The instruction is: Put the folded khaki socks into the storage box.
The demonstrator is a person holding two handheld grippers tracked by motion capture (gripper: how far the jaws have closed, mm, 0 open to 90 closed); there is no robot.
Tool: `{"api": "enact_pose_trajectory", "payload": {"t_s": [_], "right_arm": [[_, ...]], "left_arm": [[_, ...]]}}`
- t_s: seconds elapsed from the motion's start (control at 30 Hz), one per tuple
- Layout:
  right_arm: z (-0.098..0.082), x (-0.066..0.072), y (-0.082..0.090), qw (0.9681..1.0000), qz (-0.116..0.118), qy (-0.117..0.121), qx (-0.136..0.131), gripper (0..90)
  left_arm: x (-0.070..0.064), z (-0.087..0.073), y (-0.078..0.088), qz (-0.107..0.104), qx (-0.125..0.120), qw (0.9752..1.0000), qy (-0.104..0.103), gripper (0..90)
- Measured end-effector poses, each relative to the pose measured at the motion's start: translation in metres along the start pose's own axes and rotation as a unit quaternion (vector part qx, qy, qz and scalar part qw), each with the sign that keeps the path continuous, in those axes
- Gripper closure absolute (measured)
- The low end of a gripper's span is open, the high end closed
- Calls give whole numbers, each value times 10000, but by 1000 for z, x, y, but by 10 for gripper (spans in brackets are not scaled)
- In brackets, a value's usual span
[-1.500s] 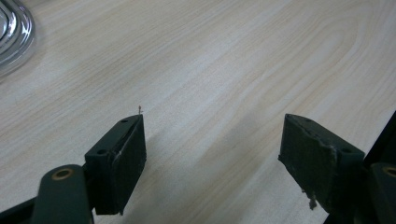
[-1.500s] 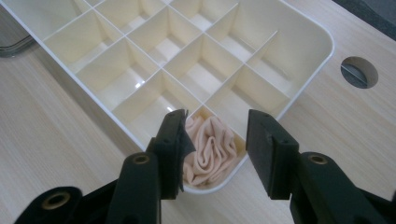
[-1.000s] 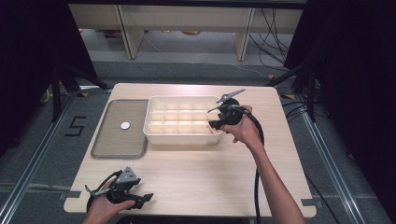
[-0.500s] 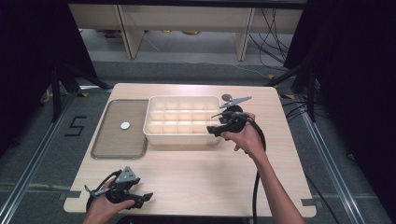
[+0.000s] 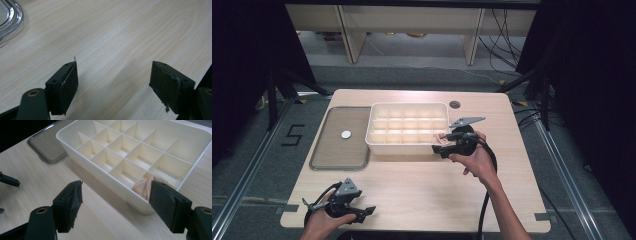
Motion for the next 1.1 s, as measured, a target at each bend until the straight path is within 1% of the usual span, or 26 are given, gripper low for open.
{"api": "enact_pose_trajectory", "payload": {"t_s": [0.03, 0.07, 0.1, 0.13, 0.17, 0.2, 0.23, 0.27, 0.3, 0.33, 0.43, 0.47, 0.5, 0.53, 0.57, 0.63, 0.7, 0.73, 0.77, 0.83, 0.87, 0.9, 0.93, 0.97, 1.03, 1.1], "right_arm": [[-1, -1, 0, 9999, -58, 88, -57, 275], [-1, 1, -1, 9998, -48, 105, -146, 275], [-4, 3, 1, 10000, -34, 60, -46, 275], [-5, 4, -2, 9998, -61, 62, -192, 274], [-5, 4, -2, 9998, -61, 62, -192, 274], [-7, 5, 1, 9999, -39, 119, -8, 274], [-8, 7, 1, 10000, -19, 61, -32, 273], [-6, 6, -1, 9997, -58, 108, -199, 272], [-9, 9, 2, 10000, -5, 48, -5, 268], [-9, 8, 1, 9998, -2, 157, -104, 262], [-12, 10, 3, 9997, -31, 173, -156, 249], [-14, 12, 4, 9999, 33, 119, -79, 243], [-14, 13, 3, 9998, 82, 130, -135, 242], [-16, 15, 4, 9999, 85, -4, -70, 240], [-16, 14, 3, 9998, 78, 118, -165, 232], [-19, 13, 4, 9998, 27, 119, -131, 212], [-22, 17, 3, 9998, 107, 65, -127, 188], [-24, 15, 3, 9998, 75, 173, -89, 180], [-26, 18, 2, 9999, 125, 91, -62, 178], [-29, 17, 0, 9997, 140, 180, -72, 171], [-31, 19, 1, 9998, 146, 107, -22, 166], [-32, 20, 0, 9997, 181, 157, -74, 166], [-33, 22, 1, 9998, 200, 59, 12, 166], [-33, 20, -1, 9997, 125, 161, -100, 166], [-34, 22, 0, 9997, 144, 178, -72, 166], [-35, 23, 0, 9997, 181, 160, -107, 167]], "left_arm": [[0, 0, 0, 25, 4, 10000, -7, 223], [-1, 0, 1, -57, 6, 10000, -18, 224], [-1, 0, 1, -51, -11, 10000, -11, 223], [-1, 0, 1, -50, -20, 10000, -7, 223], [-1, 0, 0, -45, -26, 10000, -5, 223], [0, 0, 1, -6, -9, 10000, -18, 223], [0, 0, 1, -4, -10, 10000, -34, 223], [0, 0, 1, -17, -25, 10000, -28, 224], [-1, 1, 2, -50, -34, 10000, -28, 223], [-1, 0, 2, -75, -4, 10000, -20, 223], [-1, 0, 1, -67, -67, 9999, 85, 223], [-1, 0, 2, -60, -69, 9999, 90, 223], [-1, 0, 2, -66, -54, 10000, 39, 224], [-1, 0, 2, -80, -30, 10000, -26, 223], [-1, 0, 2, -75, -21, 10000, -27, 223], [-1, 0, 2, -57, -38, 10000, -15, 224], [-1, 0, 2, -34, -39, 10000, 1, 224], [-1, 0, 3, -45, -42, 10000, -3, 224], [-1, 0, 3, -47, -50, 10000, -6, 223], [-1, 0, 3, -61, -33, 10000, 4, 224], [-1, 0, 3, -45, -58, 10000, -1, 223], [-1, 0, 3, -49, -60, 10000, -1, 223], [-1, 0, 3, -48, -59, 10000, 1, 224], [-1, 0, 3, -46, -58, 10000, 0, 223], [-1, 0, 2, -40, -85, 9999, 91, 223], [-1, 0, 2, -39, -87, 9999, 90, 223]]}}
Point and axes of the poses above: each handheld gripper's, and its own axes: y roughly backward along the jaws, z roughly out of its top, x roughly to its left, the point moved 8 cm from there along -y, roughly forward along the jaws, and after that the axes turned 8 degrees about -z, right-handed, at the moved point
